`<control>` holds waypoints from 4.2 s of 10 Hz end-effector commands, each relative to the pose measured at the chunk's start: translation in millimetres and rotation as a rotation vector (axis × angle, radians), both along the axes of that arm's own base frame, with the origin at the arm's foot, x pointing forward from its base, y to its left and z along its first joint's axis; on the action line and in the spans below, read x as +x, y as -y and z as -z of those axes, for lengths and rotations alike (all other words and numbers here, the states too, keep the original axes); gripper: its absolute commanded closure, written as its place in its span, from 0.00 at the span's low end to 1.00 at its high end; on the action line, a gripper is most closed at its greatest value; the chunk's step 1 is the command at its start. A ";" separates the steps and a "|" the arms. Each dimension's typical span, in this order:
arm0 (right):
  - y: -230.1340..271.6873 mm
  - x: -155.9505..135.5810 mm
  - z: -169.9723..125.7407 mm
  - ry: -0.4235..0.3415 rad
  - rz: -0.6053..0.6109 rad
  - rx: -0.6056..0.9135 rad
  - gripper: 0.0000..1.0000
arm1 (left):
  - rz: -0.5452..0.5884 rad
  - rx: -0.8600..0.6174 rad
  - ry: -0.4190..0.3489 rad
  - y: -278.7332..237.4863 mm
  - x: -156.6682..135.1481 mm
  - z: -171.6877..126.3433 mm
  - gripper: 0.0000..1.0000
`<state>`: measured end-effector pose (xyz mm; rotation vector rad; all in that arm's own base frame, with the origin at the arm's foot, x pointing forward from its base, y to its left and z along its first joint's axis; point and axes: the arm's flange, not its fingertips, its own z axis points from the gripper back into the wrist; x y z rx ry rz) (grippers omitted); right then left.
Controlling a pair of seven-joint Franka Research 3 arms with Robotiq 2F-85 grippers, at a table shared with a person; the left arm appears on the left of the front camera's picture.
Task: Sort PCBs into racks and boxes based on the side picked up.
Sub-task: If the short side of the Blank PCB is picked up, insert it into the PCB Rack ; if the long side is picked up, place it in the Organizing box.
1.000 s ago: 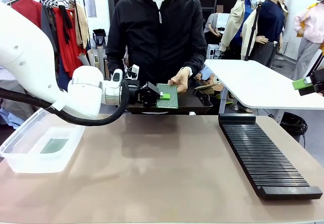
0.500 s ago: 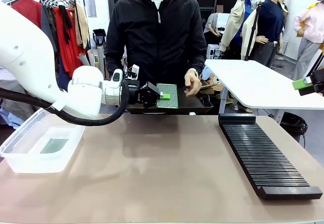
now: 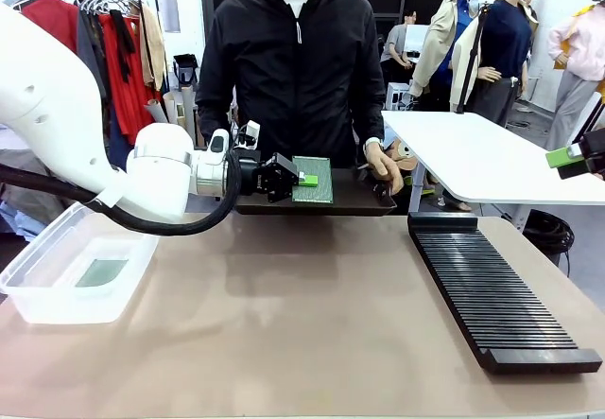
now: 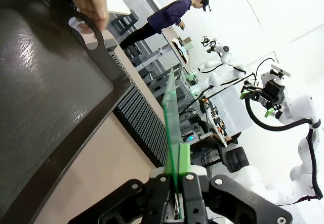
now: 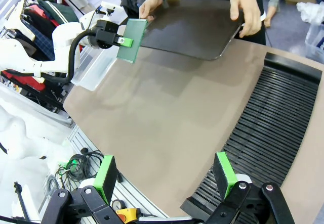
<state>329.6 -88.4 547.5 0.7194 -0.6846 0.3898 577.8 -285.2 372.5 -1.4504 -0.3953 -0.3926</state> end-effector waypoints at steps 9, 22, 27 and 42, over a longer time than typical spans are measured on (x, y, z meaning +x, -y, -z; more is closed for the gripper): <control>-1.2 2.6 -0.2 0.027 -0.008 0.023 0.00 | -0.027 0.102 -0.097 -110.5 -51.4 -62.4 1.00; -1.2 2.6 -0.2 0.027 -0.008 0.023 0.00 | -0.319 0.913 -0.448 -278.7 -80.5 -137.5 1.00; -1.2 2.6 -0.2 0.027 -0.008 0.023 0.00 | -0.245 1.122 -0.487 -284.3 -60.9 -120.8 1.00; -1.2 2.6 -0.2 0.027 -0.008 0.023 0.00 | -0.281 0.975 -0.363 -322.1 -55.6 -0.1 1.00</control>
